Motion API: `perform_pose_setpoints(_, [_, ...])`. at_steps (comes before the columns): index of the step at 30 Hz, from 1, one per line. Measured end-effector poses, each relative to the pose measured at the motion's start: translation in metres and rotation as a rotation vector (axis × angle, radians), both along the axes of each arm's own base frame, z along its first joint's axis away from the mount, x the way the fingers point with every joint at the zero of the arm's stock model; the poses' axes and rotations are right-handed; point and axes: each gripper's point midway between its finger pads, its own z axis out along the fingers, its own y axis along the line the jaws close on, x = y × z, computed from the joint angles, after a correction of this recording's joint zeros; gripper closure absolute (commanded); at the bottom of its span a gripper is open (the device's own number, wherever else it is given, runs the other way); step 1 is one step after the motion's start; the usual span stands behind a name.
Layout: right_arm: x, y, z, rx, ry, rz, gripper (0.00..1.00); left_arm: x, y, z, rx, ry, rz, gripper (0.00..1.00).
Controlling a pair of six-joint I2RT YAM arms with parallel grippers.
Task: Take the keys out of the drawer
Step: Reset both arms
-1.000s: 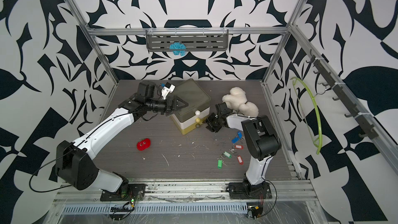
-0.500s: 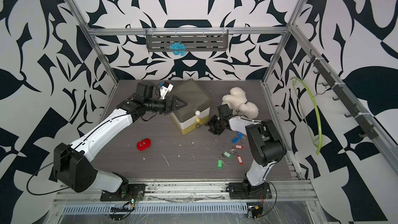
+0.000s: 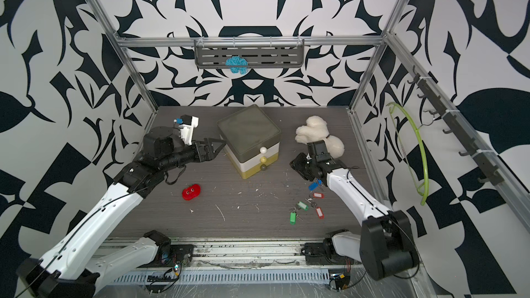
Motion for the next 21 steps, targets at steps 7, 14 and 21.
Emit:
perform_pose_setpoints(7, [-0.017, -0.029, 0.048, -0.193, -0.354, 0.059, 0.56, -0.021, 0.048, -0.058, 0.103, -0.01, 0.171, 0.01])
perform_pose_setpoints(14, [-0.036, -0.059, 0.063, -0.455, -0.593, 0.104, 0.46, -0.039, 0.088, -0.086, 0.202, -0.102, 0.288, 0.01])
perform_pose_setpoints(21, [-0.029, -0.08, 0.036, -0.691, -0.636, 0.169, 0.44, -0.046, 0.125, -0.094, 0.316, -0.215, 0.416, 0.01])
